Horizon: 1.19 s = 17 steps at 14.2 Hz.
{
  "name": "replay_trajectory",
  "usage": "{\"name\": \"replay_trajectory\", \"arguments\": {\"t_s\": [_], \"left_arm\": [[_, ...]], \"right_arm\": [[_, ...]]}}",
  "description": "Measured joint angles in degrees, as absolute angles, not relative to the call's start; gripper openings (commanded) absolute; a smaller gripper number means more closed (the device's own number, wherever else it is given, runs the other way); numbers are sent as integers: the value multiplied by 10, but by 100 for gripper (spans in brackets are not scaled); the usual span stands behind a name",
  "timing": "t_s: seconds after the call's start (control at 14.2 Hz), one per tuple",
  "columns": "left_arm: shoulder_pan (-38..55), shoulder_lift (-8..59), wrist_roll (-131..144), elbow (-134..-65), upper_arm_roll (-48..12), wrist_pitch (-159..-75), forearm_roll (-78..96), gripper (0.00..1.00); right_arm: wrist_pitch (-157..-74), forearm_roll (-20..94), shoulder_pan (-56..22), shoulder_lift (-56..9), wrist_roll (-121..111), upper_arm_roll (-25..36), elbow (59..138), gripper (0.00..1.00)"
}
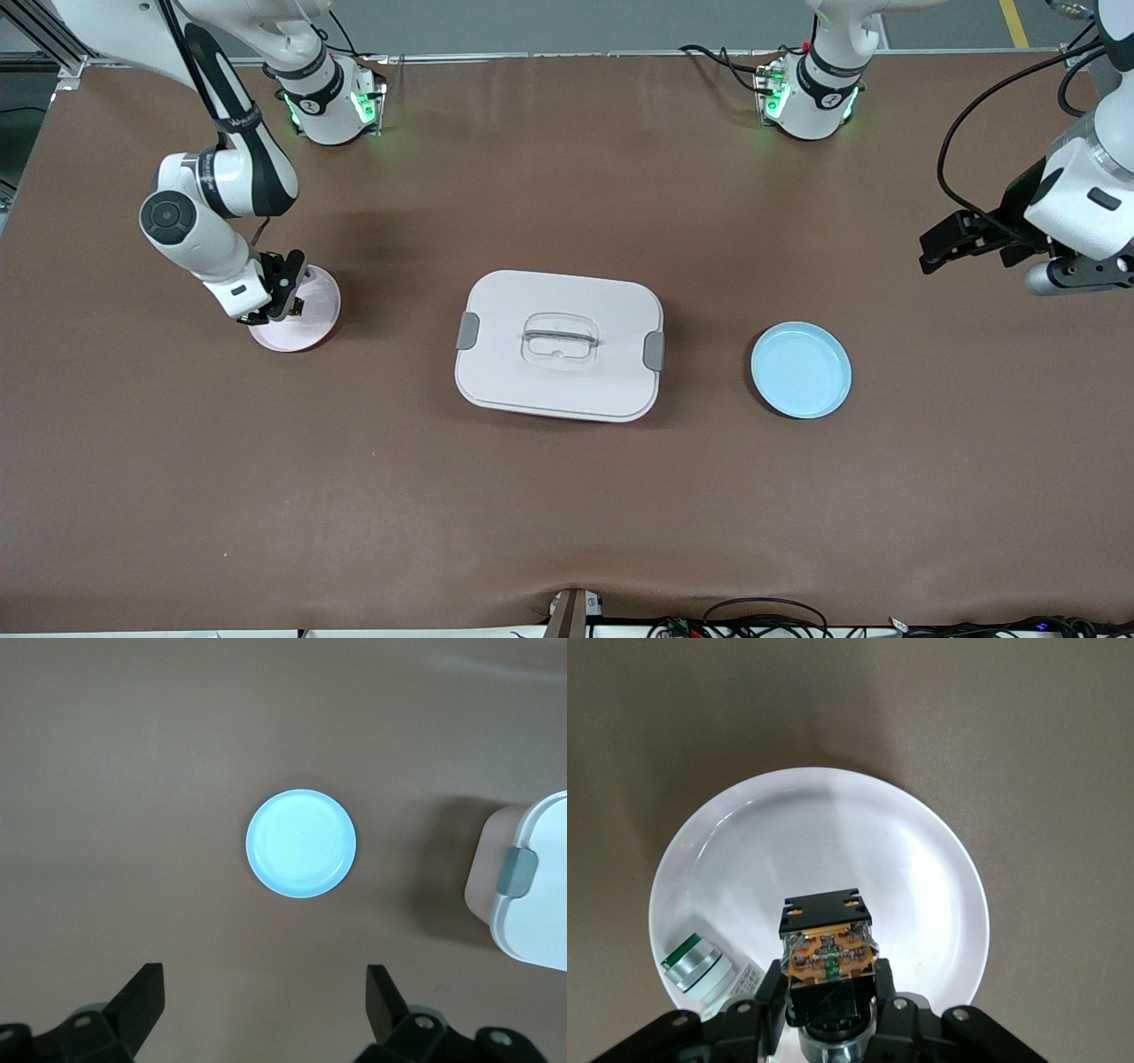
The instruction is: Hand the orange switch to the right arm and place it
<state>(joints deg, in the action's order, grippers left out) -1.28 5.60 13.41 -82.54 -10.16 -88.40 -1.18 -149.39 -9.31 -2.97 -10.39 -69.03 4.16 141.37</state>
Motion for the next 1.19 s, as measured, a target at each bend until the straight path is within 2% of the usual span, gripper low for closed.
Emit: {"name": "replay_trajectory", "arguments": {"t_s": [0.42,0.84,1.05,1.19], "left_arm": [[-13,14,132,-858,-94,-897,-12,100],[-13,-44,132,-925,-90,-908,-11,100],[-9,-54,132,-931,-90,-910,-11,100],[-8,-57,132,-931,-89,-899,-11,100]], "right_arm": [[-1530,-93,-30,-136,-690,41,1414,15],[-1544,-93,-30,-151,-690,41,1414,20],[-1544,-94,-31,-153,-690,41,1414,26],[-1544,-94,-31,-153,-690,41,1414,37]]}}
